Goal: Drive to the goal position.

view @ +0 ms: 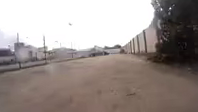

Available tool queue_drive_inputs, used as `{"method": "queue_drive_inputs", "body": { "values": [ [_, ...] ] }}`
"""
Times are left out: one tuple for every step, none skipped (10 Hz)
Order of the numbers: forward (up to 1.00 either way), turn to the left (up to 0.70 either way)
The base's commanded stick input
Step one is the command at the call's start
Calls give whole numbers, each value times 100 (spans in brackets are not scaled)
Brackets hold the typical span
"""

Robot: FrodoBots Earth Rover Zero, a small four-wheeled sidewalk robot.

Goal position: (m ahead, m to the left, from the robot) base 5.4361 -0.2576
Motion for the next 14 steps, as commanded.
{"method": "queue_drive_inputs", "body": {
  "values": [
    [100, 2],
    [100, 2],
    [100, 2],
    [100, 2],
    [100, 2],
    [100, 2],
    [100, 2],
    [100, 2],
    [100, 2],
    [100, 2],
    [100, 2],
    [100, 2],
    [100, 2],
    [100, 2]
  ]
}}
